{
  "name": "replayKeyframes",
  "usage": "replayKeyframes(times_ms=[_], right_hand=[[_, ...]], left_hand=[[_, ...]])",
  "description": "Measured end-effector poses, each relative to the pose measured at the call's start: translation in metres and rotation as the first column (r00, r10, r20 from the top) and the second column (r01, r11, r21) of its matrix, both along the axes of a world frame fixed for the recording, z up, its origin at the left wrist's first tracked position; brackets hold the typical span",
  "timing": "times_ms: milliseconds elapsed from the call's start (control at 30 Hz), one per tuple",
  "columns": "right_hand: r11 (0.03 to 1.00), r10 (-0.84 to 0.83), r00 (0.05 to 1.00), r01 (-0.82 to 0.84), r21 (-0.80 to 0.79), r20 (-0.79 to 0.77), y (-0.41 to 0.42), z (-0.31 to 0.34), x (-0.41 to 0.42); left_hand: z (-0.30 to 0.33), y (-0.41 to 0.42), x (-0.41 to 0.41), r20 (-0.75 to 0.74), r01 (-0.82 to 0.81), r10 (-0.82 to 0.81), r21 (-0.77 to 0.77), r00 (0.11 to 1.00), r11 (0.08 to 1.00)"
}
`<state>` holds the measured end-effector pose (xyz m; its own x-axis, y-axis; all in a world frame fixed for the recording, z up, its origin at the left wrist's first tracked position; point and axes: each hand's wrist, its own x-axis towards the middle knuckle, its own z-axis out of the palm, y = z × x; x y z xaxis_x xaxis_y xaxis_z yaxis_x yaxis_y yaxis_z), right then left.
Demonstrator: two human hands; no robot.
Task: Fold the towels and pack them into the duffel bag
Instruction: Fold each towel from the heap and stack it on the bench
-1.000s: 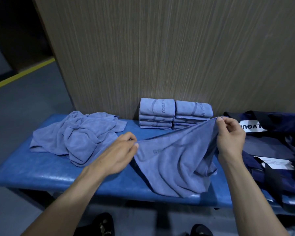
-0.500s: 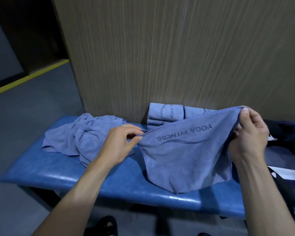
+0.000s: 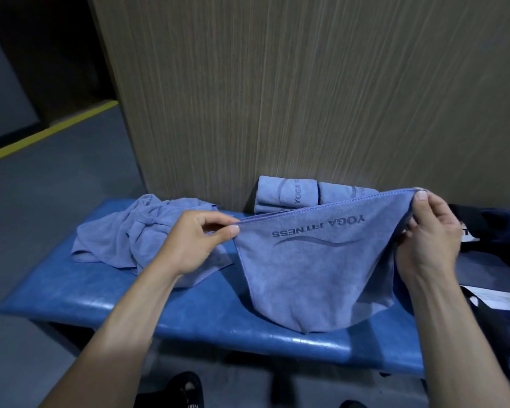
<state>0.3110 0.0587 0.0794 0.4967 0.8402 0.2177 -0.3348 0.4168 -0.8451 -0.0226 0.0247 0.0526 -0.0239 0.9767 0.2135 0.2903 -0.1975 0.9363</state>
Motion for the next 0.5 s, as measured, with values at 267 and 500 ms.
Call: replayKeyframes(times_ms=[267,500], right_hand=[[0.999,0.017,1.000,-0.016,-0.035,0.014,-0.005,-0.004,-0.001],[0.999,0.028,1.000,-0.027,-0.033,0.014,-0.014,0.007,-0.002]], left_hand=[[0.002,-0.004,0.013,-0.068,-0.209,0.216,0.095,0.974,0.973],[0.008,-0.001,0.008,-0.003,-0.165,0.166,0.064,0.986,0.984]])
